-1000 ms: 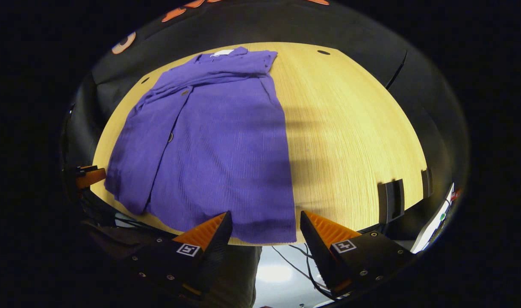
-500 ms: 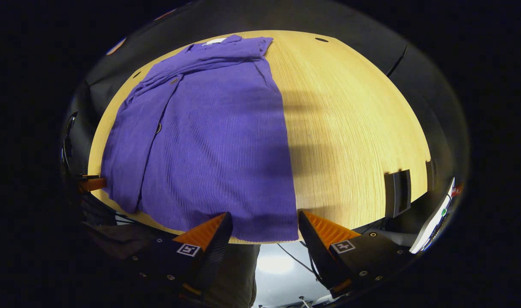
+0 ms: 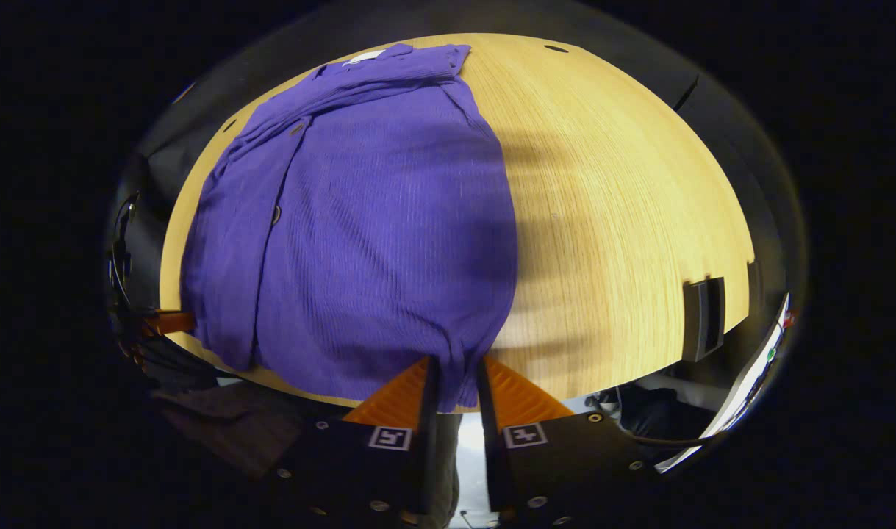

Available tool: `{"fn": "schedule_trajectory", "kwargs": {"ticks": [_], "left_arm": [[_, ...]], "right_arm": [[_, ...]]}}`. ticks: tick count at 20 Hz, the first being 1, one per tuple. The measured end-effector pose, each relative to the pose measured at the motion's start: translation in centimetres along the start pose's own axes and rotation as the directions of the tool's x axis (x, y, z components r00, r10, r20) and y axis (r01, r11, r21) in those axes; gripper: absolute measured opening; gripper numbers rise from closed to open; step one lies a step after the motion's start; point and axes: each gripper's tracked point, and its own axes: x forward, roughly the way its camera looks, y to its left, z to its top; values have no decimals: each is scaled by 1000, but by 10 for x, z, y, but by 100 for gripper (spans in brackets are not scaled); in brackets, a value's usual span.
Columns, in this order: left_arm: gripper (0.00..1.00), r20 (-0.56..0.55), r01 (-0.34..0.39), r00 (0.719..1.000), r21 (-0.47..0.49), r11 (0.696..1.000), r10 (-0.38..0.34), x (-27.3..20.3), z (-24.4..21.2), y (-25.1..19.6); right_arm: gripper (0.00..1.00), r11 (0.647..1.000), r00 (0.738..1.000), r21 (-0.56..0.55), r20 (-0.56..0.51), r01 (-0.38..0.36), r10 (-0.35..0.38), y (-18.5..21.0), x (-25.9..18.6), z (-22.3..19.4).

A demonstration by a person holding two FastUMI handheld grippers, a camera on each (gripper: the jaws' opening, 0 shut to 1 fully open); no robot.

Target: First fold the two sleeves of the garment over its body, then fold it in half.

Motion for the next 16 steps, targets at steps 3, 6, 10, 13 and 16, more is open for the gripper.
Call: {"fn": "schedule_trajectory", "kwargs": {"ticks": [3, 6, 10, 13, 16], "left_arm": [[16, -32, 55, 998, -24, 998, -56, 1, -4, -2], [8, -58, 66, 996, -63, 996, -70, -6, -5, 0], [7, -4, 28, 1000, 9, 1000, -28, -37, 14, -4], [7, 49, 62, 997, 38, 997, -64, -64, 31, -18], [7, 124, 73, 989, 65, 995, -80, -96, 61, -27]], "right_arm": [[11, 995, 997, 71, -8, -71, 71, 6, -2, 4], [6, 981, 988, 121, 7, -154, 154, 14, -18, 14], [5, 980, 982, 76, 44, -185, 182, 17, -43, 32], [5, 977, 976, 64, 90, -202, 196, 21, -66, 51], [5, 975, 968, 19, 126, -219, 215, 29, -88, 70]]}}
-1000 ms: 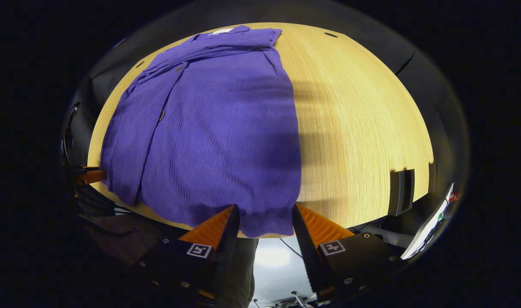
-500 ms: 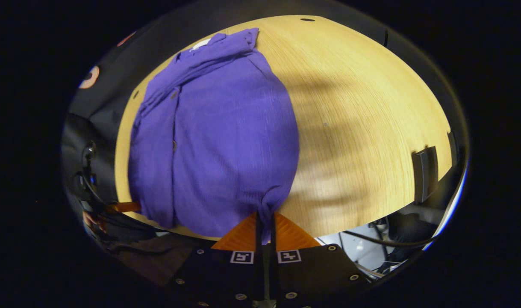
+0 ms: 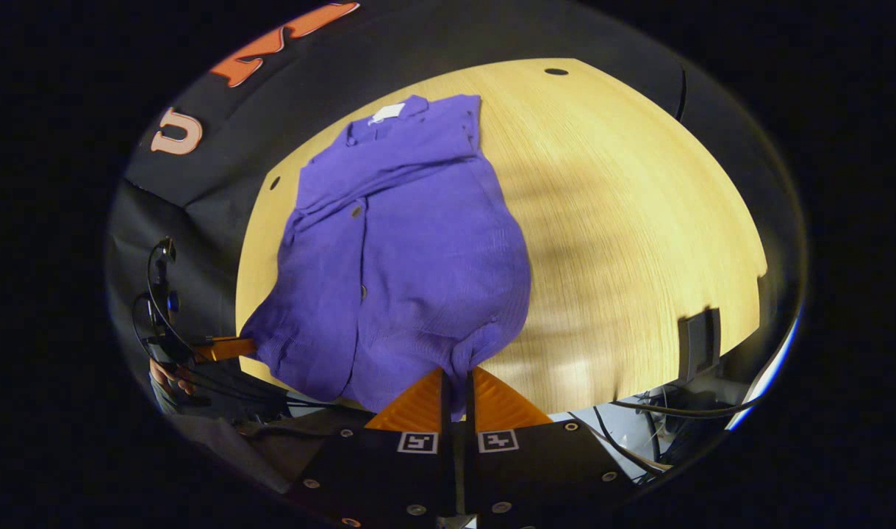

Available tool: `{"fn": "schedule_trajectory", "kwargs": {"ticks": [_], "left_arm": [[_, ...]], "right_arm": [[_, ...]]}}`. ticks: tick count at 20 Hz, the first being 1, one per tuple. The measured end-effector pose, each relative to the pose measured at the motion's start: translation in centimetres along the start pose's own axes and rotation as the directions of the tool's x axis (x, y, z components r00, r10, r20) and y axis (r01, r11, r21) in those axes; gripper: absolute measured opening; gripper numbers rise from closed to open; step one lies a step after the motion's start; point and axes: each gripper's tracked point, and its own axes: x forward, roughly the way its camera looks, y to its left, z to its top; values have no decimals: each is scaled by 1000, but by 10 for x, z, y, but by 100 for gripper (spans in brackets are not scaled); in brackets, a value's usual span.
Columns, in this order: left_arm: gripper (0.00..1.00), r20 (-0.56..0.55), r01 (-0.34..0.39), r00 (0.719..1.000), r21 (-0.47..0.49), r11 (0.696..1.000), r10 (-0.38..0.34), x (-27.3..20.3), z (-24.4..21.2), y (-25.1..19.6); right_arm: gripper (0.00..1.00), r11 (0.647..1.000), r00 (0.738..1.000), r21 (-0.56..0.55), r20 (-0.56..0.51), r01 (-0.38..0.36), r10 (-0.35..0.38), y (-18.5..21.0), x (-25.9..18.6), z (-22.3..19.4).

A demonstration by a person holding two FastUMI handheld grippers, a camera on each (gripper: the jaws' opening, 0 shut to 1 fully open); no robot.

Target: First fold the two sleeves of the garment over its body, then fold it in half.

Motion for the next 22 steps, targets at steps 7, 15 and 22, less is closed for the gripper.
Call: {"fn": "schedule_trajectory", "kwargs": {"ticks": [7, 15, 22], "left_arm": [[7, 131, -5, 991, 58, 998, -3, -47, 77, -7], [7, 159, -48, 987, 114, 992, 29, -68, 165, 7], [8, 136, -90, 989, 202, 975, 63, -63, 236, 3]], "right_arm": [[5, 997, 994, -65, 99, -39, 45, 28, -40, 69], [5, 990, 994, -140, 104, -20, 34, 35, -47, 131], [5, 985, 997, -169, 71, -25, 38, 42, -30, 191]]}}
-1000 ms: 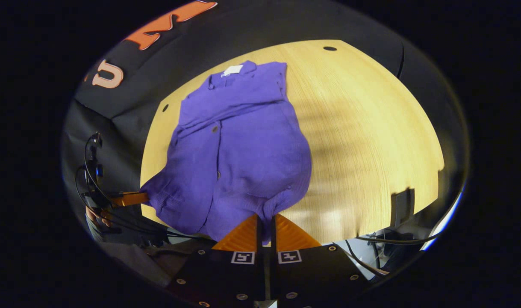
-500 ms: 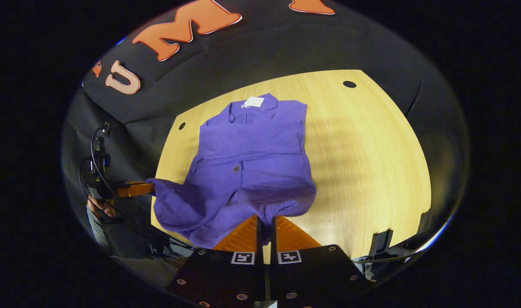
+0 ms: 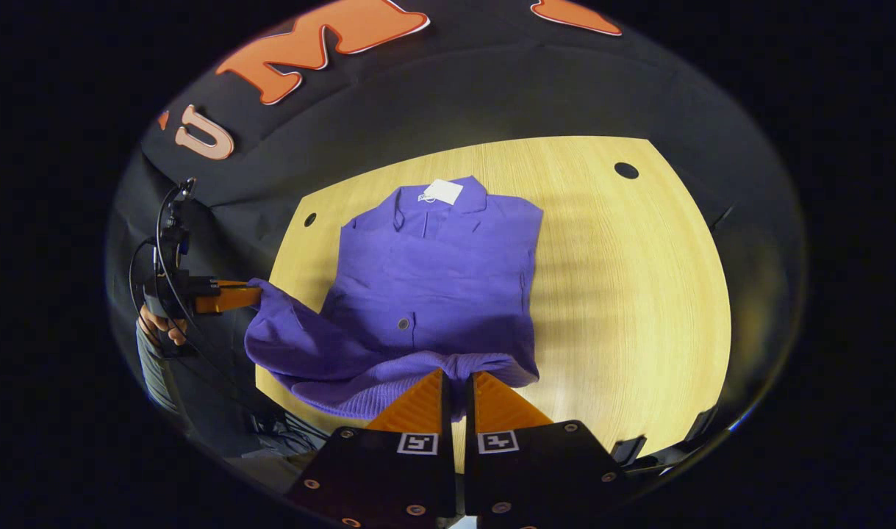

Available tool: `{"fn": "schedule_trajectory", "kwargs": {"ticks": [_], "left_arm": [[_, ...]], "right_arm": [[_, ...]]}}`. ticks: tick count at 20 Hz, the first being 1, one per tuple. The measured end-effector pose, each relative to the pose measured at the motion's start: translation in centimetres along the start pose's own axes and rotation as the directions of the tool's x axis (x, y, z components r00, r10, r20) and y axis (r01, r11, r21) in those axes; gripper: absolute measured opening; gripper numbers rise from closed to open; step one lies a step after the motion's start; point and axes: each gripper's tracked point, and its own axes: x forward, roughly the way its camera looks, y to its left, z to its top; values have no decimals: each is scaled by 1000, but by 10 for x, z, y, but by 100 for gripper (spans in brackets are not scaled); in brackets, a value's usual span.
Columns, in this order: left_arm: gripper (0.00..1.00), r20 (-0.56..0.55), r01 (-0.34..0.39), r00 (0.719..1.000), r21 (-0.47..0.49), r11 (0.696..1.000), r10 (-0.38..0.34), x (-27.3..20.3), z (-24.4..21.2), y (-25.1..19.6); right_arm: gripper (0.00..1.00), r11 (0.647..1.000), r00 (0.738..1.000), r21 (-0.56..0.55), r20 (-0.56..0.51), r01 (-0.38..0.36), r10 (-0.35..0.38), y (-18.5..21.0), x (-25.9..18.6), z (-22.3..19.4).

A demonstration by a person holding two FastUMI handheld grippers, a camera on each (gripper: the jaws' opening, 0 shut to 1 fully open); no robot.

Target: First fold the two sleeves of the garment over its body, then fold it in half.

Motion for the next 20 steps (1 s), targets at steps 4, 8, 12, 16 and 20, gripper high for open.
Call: {"fn": "schedule_trajectory", "kwargs": {"ticks": [4, 8, 12, 16, 20], "left_arm": [[7, 30, 1, 1000, -31, 1000, 0, 8, 50, 11], [7, 51, -19, 998, -48, 999, 22, 27, 93, 24], [7, 27, -49, 998, -33, 998, 50, 55, 123, 29], [8, 50, -66, 996, -24, 998, 67, 74, 147, 29], [7, 93, -90, 991, -91, 992, 98, 95, 166, 36]], "right_arm": [[5, 1000, 1000, 4, 9, 12, -12, -13, 14, 40], [5, 999, 999, 22, 16, 29, -30, -29, 36, 80], [5, 998, 1000, 54, -16, 23, -22, -39, 73, 116], [5, 997, 999, 64, -35, 34, -32, -44, 104, 137], [6, 993, 999, 110, -2, 36, -36, -49, 126, 162]]}}
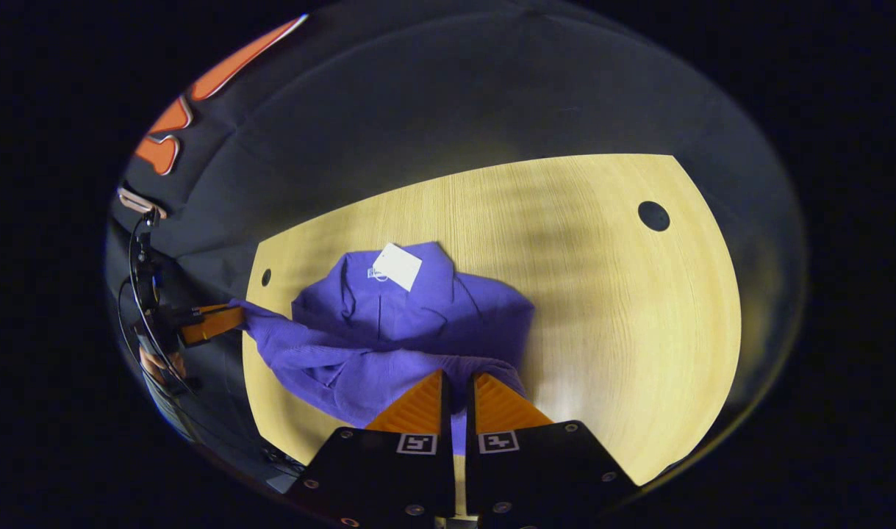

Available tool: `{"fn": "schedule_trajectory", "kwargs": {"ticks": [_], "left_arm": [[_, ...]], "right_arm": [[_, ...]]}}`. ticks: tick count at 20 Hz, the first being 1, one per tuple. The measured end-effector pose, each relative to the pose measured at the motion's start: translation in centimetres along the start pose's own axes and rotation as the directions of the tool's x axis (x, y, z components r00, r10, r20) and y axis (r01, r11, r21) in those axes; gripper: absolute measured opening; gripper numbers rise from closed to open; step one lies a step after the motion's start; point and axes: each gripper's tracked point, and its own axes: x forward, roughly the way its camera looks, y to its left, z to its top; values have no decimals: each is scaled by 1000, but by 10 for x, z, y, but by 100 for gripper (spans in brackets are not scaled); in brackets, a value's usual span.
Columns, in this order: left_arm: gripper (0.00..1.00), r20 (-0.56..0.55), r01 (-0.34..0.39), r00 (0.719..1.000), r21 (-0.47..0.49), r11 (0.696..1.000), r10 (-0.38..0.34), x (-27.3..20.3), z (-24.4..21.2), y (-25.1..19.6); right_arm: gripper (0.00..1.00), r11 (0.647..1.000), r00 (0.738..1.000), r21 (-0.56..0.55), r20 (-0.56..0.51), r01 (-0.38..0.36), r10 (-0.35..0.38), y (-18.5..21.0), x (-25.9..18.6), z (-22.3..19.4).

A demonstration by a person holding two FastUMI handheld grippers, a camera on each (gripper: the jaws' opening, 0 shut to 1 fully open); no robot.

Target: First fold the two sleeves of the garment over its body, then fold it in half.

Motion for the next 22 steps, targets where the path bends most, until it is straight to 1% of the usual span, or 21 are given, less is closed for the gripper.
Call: {"fn": "schedule_trajectory", "kwargs": {"ticks": [2, 4, 5, 6, 7, 9, 11, 12, 13, 14, 15, 16, 17, 18, 19, 20, 21, 22], "left_arm": [[10, 50, -55, 997, -23, 998, 56, 11, 10, 14], [15, 118, -101, 987, -73, 992, 110, 15, 20, 28], [18, 160, -131, 976, -98, 987, 145, 12, 26, 37], [18, 199, -166, 962, -109, 980, 185, 9, 33, 47], [21, 235, -187, 949, -115, 976, 210, 5, 39, 54], [20, 289, -204, 929, -117, 972, 230, -4, 46, 56], [20, 333, -201, 913, -130, 971, 234, -12, 51, 52], [23, 353, -190, 908, -140, 972, 228, -17, 50, 48], [24, 385, -161, 900, -146, 976, 206, -26, 52, 42], [27, 407, -144, 892, -153, 978, 196, -41, 50, 40], [34, 443, -122, 878, -154, 980, 179, -58, 52, 39], [35, 464, -108, 870, -147, 983, 165, -71, 50, 35], [47, 498, -92, 854, -138, 986, 149, -83, 48, 29], [59, 521, -91, 841, -130, 987, 146, -93, 47, 26], [71, 539, -93, 830, -124, 988, 146, -104, 41, 21], [83, 546, -94, 825, -124, 988, 147, -114, 35, 17], [87, 555, -80, 821, -121, 989, 134, -123, 29, 10], [87, 566, -70, 814, -123, 990, 127, -133, 23, 4]], "right_arm": [[8, 997, 999, 82, 47, -11, 7, 2, 9, 19], [15, 987, 993, 157, 115, -23, 5, -1, 14, 42], [17, 982, 989, 185, 145, -31, 4, -4, 13, 52], [18, 977, 985, 211, 170, -39, 2, -7, 9, 57], [21, 973, 983, 228, 185, -26, -17, -13, 6, 61], [21, 974, 975, 225, 217, -12, -38, -22, -4, 64], [21, 979, 968, 204, 248, -12, -39, -20, -16, 65], [21, 982, 963, 188, 267, -10, -41, -18, -22, 64], [25, 987, 957, 162, 288, -16, -32, -14, -30, 63], [26, 990, 949, 136, 315, -18, -26, -9, -38, 61], [32, 994, 939, 107, 344, -17, -21, -2, -47, 61], [35, 997, 926, 81, 376, -10, -21, 3, -57, 58], [42, 999, 913, 50, 407, -8, -13, 9, -66, 56], [45, 1000, 901, 26, 433, 7, -18, 14, -75, 53], [42, 1000, 891, 7, 453, 19, -20, 20, -82, 50], [57, 1000, 882, -5, 471, 26, -21, 27, -92, 43], [57, 1000, 872, -12, 489, 23, -14, 34, -101, 39], [72, 1000, 862, -18, 506, 20, -8, 40, -108, 34]]}}
